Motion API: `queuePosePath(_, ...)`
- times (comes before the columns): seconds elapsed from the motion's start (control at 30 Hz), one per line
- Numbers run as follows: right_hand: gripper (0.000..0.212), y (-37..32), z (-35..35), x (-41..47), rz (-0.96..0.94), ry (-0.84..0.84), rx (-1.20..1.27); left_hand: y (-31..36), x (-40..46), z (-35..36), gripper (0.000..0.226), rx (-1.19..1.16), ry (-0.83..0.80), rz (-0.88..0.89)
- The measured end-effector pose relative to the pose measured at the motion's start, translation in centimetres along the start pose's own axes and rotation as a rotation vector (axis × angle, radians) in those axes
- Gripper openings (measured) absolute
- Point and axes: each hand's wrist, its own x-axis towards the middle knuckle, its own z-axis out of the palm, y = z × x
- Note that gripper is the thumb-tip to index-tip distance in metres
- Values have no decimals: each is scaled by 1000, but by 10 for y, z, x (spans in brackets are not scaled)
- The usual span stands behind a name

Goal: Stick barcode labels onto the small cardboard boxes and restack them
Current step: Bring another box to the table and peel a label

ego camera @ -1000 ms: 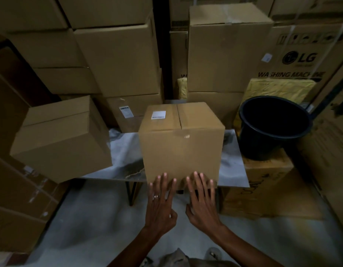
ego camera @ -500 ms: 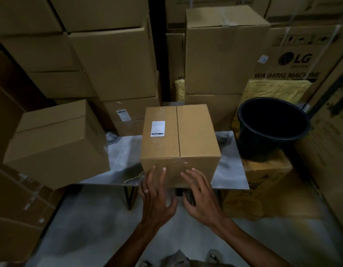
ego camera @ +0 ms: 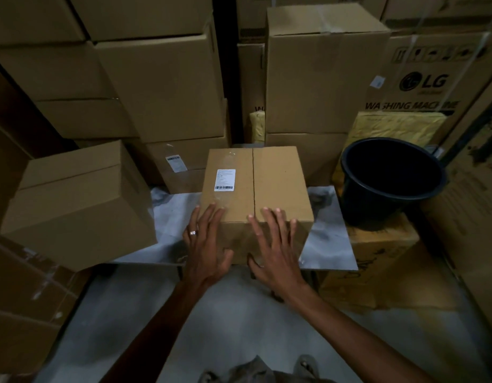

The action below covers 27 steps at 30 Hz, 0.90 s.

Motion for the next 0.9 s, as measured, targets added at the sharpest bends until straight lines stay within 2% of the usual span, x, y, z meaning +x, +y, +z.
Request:
queuePosePath(0.17,75,39,-7,2,-22,122,185,41,-27,16,94,163,27,-46)
queuePosePath(0.3,46,80,-25,14,-14,167,355,69,-43,25,93,184,-9,64)
queuePosePath(0.43,51,88,-39,23,-21,88,437,78,-24,7,78,105,-9,82)
queuePosePath(0.57,46,64,-52,27,50,107,407,53,18,-17,70,-27,-32,113)
queuePosePath(0.7,63,-1,-46,39,49,52,173,-6,75,-38,72,137,-155,190)
queuePosePath(0.77,69,-30,-35,44,26,-36,62,-29,98,-49,82,259,-301,226)
queuePosePath(0.83,71,-45,-22,46,8,-119,-38,-38,106,-53,93,306,-432,180)
queuePosePath(0.9,73,-46,-13,45,-7,-157,-103,-38,100,-48,96,302,-412,147)
